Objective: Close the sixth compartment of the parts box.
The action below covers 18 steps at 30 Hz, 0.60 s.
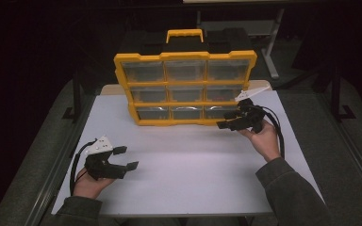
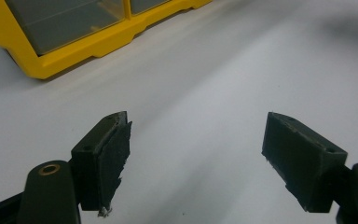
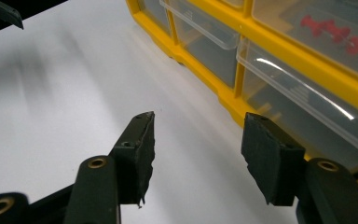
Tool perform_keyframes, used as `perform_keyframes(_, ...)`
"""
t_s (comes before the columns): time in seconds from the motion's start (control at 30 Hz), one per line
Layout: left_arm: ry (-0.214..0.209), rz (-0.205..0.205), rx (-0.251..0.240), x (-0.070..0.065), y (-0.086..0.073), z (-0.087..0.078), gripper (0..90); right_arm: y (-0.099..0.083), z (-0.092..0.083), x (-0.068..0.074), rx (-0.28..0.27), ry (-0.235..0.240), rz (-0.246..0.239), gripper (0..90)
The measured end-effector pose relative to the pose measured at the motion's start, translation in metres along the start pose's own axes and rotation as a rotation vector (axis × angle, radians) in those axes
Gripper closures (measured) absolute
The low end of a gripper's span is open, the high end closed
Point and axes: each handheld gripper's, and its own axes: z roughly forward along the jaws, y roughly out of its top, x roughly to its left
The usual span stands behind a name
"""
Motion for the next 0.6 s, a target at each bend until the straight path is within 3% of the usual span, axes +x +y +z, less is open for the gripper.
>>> perform_keyframes(0.6, 0.002, -0.002, 0.007, -0.002, -0.002, 0.005, 21.3, -0.030, -0.010, 0.002, -0.012, -0.027, 0.022, 33.1)
